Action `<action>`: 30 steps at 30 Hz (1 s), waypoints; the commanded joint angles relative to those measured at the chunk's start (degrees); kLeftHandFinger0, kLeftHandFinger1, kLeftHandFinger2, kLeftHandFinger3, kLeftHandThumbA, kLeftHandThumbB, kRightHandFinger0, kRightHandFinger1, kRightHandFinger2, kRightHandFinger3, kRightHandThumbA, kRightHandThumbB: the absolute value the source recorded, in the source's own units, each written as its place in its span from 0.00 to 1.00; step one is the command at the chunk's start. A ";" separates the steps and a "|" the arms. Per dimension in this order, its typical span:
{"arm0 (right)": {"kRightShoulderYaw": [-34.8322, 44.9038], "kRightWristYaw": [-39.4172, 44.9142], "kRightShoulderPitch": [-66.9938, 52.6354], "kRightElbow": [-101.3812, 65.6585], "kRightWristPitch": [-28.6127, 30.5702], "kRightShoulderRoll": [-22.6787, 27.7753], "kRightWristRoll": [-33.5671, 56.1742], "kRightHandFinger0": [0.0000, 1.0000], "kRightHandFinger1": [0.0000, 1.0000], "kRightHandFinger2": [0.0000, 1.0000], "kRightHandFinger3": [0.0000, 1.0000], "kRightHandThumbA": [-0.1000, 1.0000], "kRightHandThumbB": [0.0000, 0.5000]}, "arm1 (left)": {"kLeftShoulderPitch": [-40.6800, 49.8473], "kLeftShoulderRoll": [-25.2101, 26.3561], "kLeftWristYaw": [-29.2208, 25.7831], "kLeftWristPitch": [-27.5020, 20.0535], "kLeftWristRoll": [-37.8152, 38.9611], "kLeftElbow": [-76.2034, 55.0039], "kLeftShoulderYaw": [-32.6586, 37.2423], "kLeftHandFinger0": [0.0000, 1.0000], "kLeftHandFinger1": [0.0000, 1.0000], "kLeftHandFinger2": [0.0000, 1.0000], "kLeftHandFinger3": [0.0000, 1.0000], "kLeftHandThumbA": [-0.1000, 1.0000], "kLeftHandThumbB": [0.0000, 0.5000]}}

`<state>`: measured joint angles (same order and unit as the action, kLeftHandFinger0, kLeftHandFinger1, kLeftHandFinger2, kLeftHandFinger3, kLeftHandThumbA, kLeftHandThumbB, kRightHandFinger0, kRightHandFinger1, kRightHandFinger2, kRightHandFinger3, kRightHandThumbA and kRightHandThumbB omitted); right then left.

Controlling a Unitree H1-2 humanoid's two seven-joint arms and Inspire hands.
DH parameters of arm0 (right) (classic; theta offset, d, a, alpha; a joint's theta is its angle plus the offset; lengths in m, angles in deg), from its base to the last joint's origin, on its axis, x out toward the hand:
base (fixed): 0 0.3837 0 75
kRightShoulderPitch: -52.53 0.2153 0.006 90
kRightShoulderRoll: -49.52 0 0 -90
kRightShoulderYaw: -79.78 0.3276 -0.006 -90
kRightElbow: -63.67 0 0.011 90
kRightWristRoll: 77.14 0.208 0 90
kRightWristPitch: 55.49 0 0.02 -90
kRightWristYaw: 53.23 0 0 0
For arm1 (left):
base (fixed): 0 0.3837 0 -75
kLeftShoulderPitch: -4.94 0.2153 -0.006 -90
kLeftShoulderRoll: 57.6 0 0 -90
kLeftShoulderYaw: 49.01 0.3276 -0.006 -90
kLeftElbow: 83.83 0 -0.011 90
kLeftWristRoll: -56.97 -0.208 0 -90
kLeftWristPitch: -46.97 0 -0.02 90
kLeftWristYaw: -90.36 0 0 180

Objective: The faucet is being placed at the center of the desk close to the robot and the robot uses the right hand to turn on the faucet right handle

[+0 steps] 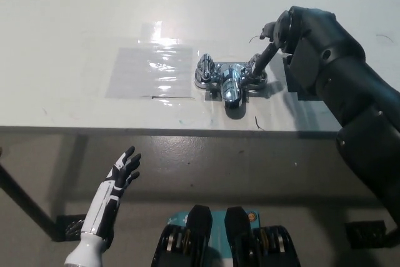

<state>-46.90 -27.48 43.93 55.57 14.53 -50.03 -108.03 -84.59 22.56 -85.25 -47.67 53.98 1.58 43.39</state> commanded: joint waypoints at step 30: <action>-0.60 -5.41 2.33 -0.85 -0.43 10.09 -1.99 1.00 1.00 1.00 1.00 1.00 0.32 | -1.62 0.58 -0.12 -1.08 -0.88 -1.53 -0.32 1.00 1.00 1.00 1.00 1.00 0.17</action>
<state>-48.46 -28.43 43.87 55.55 14.94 -41.95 -109.41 -85.22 22.63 -85.24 -47.65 53.09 1.59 43.40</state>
